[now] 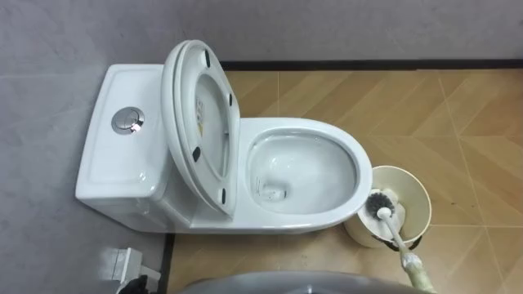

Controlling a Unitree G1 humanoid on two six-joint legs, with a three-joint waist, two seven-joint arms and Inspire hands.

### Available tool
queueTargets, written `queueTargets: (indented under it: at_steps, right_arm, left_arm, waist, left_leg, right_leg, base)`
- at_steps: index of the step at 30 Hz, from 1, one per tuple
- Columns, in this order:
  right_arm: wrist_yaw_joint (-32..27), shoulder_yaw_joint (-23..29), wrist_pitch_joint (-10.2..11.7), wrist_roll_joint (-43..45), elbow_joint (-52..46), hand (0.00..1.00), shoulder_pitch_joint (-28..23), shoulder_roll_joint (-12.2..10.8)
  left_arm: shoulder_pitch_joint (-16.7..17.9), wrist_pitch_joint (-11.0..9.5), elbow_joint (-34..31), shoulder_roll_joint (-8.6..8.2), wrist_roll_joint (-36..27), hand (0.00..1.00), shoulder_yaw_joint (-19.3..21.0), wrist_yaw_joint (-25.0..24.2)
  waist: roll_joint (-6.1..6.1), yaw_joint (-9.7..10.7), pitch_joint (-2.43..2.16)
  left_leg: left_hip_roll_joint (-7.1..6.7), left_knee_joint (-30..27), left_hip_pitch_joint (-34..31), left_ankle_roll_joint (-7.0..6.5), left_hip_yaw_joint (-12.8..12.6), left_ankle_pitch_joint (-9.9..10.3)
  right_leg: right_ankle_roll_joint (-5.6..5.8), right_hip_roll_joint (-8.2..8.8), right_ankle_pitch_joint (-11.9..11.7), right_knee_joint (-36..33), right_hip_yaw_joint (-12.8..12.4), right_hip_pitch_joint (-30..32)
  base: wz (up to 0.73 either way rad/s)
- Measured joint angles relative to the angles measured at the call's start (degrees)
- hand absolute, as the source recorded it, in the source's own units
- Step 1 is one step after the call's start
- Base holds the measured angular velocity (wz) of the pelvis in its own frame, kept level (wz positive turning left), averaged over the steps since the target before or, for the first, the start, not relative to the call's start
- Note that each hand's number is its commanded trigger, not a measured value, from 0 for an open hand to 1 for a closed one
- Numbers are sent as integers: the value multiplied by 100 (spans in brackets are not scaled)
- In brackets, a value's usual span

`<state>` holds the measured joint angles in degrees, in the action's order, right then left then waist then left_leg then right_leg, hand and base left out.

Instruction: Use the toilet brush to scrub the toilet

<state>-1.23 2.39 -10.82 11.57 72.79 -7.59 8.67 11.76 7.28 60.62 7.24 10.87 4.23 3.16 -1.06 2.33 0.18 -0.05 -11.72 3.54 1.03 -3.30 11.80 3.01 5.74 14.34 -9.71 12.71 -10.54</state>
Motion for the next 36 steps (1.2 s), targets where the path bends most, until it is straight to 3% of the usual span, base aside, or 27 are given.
queueTargets:
  at_steps: [15, 28, 36]
  right_arm:
    - [-437, -119, 187, 249, -411, 0, -39, 4]
    - [-1289, 103, 1070, -36, -1303, 0, -4, -20]
    - [-1994, 347, 1337, -247, -1319, 0, 102, -10]
  left_arm:
    - [-23, -84, -220, 4, 109, 0, -111, 48]
    - [-36, -534, -217, 3, 110, 0, -35, 137]
    - [3, -738, -299, 46, 228, 0, 23, 254]
  waist:
    - [15, -102, 1]
    - [25, -106, -5]
    - [-34, -106, -18]
  left_leg:
    - [4, -7, -39, -1, -41, 0]
    - [9, -2, -108, -3, -103, -1]
    - [13, -3, -118, -2, -121, -2]
  right_leg:
    - [-4, 0, -2, -7, -51, 61]
    - [-12, 2, -10, -7, -95, 145]
    - [-12, 5, -10, 3, -49, 157]
  base:
    - [-1]
    - [-1]
    - [0]
